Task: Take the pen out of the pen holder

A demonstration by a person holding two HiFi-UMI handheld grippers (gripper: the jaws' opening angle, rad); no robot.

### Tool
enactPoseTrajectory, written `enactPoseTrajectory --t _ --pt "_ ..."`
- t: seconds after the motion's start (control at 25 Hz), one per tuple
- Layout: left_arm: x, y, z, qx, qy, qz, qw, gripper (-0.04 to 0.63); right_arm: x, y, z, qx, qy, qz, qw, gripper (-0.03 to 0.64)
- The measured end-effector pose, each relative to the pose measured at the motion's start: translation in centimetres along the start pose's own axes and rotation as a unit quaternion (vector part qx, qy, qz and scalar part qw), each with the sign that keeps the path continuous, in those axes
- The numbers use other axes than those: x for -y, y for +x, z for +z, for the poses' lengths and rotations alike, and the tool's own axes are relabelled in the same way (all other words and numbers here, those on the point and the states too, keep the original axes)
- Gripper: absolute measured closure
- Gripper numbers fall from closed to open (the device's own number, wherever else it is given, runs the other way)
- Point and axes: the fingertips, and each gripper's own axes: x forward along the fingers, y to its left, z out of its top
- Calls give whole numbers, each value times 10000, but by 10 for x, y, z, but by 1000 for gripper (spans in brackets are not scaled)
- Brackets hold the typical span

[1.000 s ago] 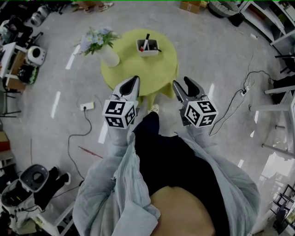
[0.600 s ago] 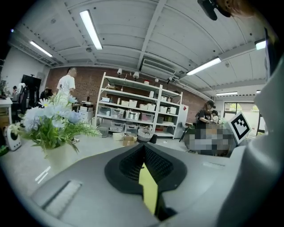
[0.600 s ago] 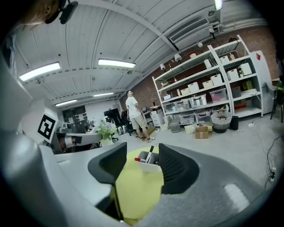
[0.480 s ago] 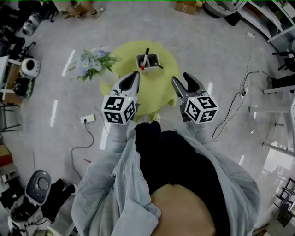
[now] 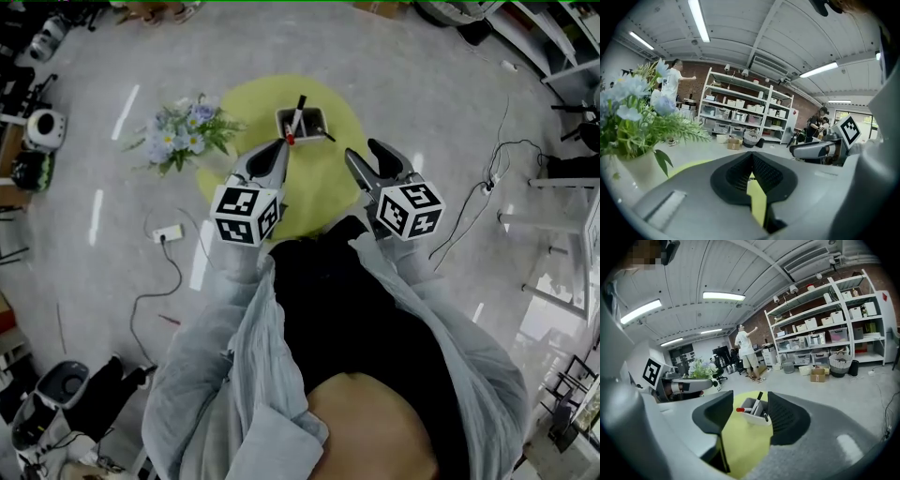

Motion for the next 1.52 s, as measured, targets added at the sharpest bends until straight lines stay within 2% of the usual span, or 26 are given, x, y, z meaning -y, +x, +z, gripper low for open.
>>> enactPoseTrajectory --t 0.12,0.32,0.64,1.0,1.52 --pt "-2 1 -10 -68 -202 64 9998 578 2 13 -2 -251 -111 170 9995 388" --pt "-11 9 -22 -180 -332 286 9989 578 7 51 -5 -637 -301 552 9960 388" --pt "-27 33 -29 -309 -676 832 9938 578 19 115 -3 -1250 -688 1361 9804 382" --pt "-52 55 -42 -497 -1239 1579 9784 578 33 176 -32 -2062 -662 2083 9538 379" --pt "-66 65 -51 -618 -1628 2103 9620 578 27 224 -69 -2636 -573 2660 9255 379"
